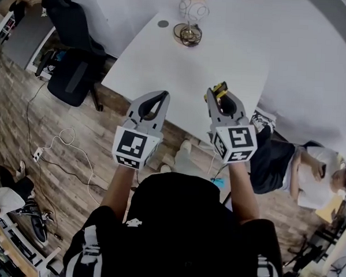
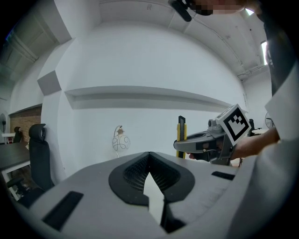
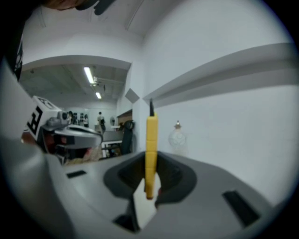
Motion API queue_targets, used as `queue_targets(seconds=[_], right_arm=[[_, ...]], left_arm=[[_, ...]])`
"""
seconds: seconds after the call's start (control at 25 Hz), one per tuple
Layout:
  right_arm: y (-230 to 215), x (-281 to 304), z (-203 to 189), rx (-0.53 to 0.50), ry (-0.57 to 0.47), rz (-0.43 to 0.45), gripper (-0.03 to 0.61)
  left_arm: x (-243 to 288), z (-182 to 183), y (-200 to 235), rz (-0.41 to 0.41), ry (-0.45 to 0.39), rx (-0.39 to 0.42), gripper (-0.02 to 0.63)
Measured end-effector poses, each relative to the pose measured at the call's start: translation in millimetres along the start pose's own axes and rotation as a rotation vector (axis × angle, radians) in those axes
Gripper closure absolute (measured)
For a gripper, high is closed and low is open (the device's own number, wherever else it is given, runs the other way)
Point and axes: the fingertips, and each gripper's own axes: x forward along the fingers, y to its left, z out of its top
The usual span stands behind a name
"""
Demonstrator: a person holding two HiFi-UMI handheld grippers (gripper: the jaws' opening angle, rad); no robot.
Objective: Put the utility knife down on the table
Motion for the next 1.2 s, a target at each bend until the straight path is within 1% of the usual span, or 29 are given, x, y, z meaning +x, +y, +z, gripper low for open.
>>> queue_targets(seconds=[0.24, 0.52, 0.64, 0.92, 1.2], right_arm=[[-30.3, 27.2, -7.1, 0.016, 0.038, 0.030, 0.495], [-53.0, 62.9, -18.1, 0.016, 0.085, 0.097, 0.495], [-57.1, 76.1, -21.2, 0.014, 0.106, 0.136, 0.495], [-55.5, 95.1, -33.8, -0.027, 0.154, 0.222, 0.495], [-51.6, 104.0, -63.1, -0.045, 0.270, 0.272, 0.495]], left_arm=[[40.2, 0.4, 6.1, 0.008, 0.020, -0.008, 0.597], [75.4, -6.7, 16.6, 0.043, 0.057, -0.028, 0.597], [89.0, -8.6, 20.1, 0.056, 0.066, -0.034, 0.597], [104.5, -18.3, 30.4, 0.098, 0.088, -0.050, 0.597], [109.4, -33.9, 37.4, 0.108, 0.123, -0.084, 0.597]])
